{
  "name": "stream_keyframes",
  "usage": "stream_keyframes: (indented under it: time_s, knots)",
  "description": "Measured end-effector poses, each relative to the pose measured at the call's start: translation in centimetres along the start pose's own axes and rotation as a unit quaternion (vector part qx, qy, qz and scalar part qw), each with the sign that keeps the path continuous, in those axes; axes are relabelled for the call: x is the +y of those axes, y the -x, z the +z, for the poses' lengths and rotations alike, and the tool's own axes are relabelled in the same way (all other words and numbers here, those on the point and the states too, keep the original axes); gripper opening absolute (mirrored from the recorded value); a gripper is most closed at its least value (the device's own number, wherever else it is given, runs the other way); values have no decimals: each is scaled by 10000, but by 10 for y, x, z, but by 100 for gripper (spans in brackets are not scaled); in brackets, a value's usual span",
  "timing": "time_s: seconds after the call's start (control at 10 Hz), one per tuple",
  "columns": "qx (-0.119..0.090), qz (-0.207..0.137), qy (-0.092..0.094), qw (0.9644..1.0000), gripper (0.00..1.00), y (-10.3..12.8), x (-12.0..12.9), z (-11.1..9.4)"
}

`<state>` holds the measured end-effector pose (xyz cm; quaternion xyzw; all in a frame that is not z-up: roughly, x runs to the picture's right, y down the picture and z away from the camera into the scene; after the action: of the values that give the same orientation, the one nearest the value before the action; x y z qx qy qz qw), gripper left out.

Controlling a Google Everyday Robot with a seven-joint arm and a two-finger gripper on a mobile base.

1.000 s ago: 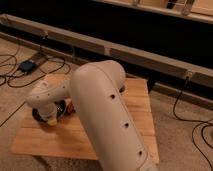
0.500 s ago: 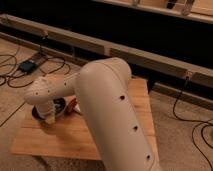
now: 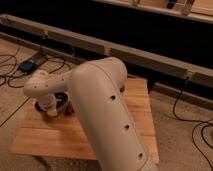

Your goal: Drag the ceramic bowl in a circle

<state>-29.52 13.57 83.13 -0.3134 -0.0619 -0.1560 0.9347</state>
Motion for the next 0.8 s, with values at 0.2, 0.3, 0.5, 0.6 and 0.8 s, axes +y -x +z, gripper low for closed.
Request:
stream_keyframes:
  time_s: [0.2, 0.3, 0.5, 0.6, 0.8]
  knots:
    - [258, 136, -1, 9996, 0, -17, -18, 1]
    - [363, 241, 10, 9990, 0, -29, -25, 2]
    - [574, 471, 51, 9972, 0, -58, -32, 2]
    - [643, 558, 66, 9963, 0, -70, -33, 2]
    - [804, 733, 120, 9940, 0, -98, -29, 3]
